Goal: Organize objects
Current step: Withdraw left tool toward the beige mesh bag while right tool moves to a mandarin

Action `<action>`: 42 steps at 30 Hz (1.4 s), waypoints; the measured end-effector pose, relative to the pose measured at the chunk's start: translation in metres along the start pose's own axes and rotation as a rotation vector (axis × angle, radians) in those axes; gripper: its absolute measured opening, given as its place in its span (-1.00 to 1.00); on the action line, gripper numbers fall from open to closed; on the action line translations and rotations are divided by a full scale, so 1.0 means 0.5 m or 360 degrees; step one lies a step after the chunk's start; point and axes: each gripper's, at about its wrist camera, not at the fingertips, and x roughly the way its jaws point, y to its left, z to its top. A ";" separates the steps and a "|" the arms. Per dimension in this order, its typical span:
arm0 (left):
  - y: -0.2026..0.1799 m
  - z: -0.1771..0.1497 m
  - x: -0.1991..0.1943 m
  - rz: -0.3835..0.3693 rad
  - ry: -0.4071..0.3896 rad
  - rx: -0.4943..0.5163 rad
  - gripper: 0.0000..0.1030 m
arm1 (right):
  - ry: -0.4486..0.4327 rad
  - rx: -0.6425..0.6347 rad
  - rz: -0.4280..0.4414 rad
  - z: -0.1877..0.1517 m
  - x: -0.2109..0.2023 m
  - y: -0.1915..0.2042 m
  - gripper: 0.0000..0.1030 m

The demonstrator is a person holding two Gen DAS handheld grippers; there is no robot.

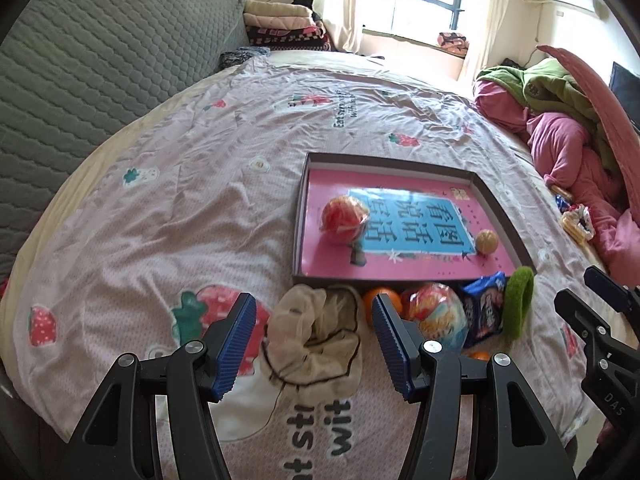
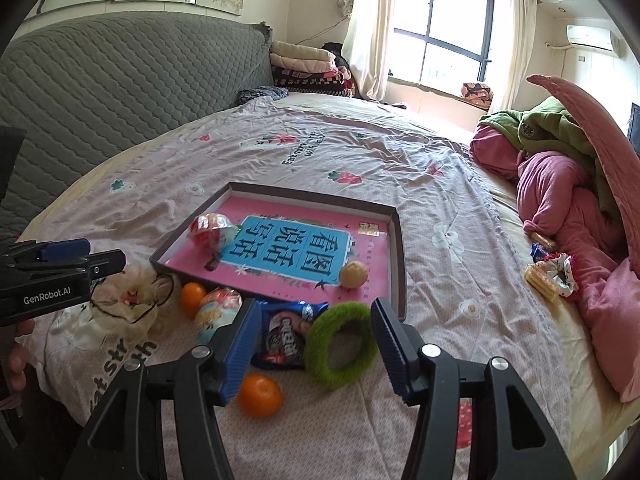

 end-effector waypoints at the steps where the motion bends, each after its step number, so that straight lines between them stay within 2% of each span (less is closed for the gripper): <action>1: 0.002 -0.005 -0.001 0.0001 0.0002 0.0000 0.20 | 0.0000 -0.0002 0.0001 -0.003 -0.002 0.004 0.14; 18: 0.020 -0.069 -0.007 0.0010 0.0042 0.0023 0.20 | 0.0049 -0.0017 0.0019 -0.063 -0.016 0.042 0.16; 31: 0.037 -0.113 0.039 0.0025 0.0144 0.0014 0.20 | 0.0109 -0.0020 0.0029 -0.096 -0.001 0.048 0.18; 42: 0.047 -0.117 0.073 0.0012 0.0181 -0.0007 0.20 | 0.0187 0.0002 0.0051 -0.127 0.038 0.051 0.18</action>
